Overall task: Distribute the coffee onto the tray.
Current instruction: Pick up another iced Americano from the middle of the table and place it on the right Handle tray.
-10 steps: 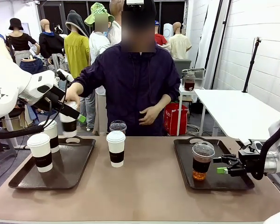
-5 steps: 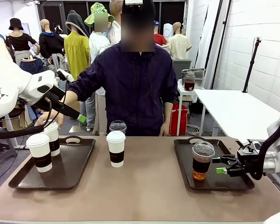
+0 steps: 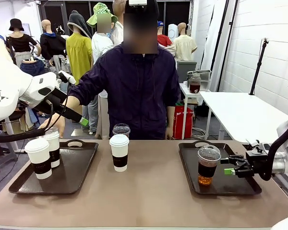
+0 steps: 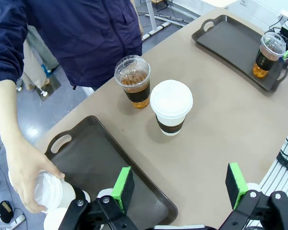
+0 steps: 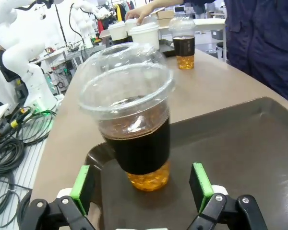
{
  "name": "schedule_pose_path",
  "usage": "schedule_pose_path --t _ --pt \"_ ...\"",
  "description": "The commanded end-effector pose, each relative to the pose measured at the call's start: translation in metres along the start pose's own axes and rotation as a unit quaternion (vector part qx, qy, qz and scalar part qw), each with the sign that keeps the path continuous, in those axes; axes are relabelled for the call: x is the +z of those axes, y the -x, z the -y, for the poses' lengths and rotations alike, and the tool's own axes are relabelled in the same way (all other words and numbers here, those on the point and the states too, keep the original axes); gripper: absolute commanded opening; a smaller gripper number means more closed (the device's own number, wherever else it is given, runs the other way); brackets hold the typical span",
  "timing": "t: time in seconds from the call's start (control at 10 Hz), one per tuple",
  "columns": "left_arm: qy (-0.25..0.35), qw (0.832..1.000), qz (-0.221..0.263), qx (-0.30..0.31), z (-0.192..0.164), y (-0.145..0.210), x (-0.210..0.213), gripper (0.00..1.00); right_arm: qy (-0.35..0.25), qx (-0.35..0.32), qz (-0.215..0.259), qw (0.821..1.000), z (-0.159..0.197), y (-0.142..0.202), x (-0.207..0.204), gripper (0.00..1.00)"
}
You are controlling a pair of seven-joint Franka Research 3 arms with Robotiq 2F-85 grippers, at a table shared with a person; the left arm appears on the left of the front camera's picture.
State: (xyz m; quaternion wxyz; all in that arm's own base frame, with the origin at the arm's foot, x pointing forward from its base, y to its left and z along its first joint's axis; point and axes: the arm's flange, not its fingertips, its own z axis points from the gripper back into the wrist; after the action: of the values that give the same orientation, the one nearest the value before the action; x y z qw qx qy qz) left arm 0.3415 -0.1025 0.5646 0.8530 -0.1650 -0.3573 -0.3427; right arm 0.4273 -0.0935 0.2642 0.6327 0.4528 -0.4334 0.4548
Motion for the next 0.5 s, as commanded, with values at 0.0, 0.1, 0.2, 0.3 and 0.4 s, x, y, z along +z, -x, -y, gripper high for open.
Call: schedule_pose_path --t 0.0,0.1,0.2,0.3,0.4 --pt "0.004 1.000 0.001 0.002 -0.002 0.001 0.000 1.00 -0.002 0.004 -0.004 1.000 0.027 -0.015 0.014 1.00" --pt "0.004 1.000 0.001 0.002 -0.002 0.001 0.000 1.00 0.001 0.014 -0.009 1.000 0.044 -0.024 0.018 1.00" --pt "0.004 1.000 0.001 0.002 -0.002 0.001 0.000 1.00 0.003 0.014 -0.016 1.000 0.063 -0.031 0.023 1.00" --pt "0.004 1.000 0.001 0.002 -0.002 0.001 0.000 1.00 -0.004 0.019 -0.019 1.000 0.076 -0.038 0.024 1.00" --pt "0.004 1.000 0.001 0.002 -0.002 0.001 0.000 1.00 -0.015 0.032 -0.017 0.999 0.090 -0.045 0.025 1.00"
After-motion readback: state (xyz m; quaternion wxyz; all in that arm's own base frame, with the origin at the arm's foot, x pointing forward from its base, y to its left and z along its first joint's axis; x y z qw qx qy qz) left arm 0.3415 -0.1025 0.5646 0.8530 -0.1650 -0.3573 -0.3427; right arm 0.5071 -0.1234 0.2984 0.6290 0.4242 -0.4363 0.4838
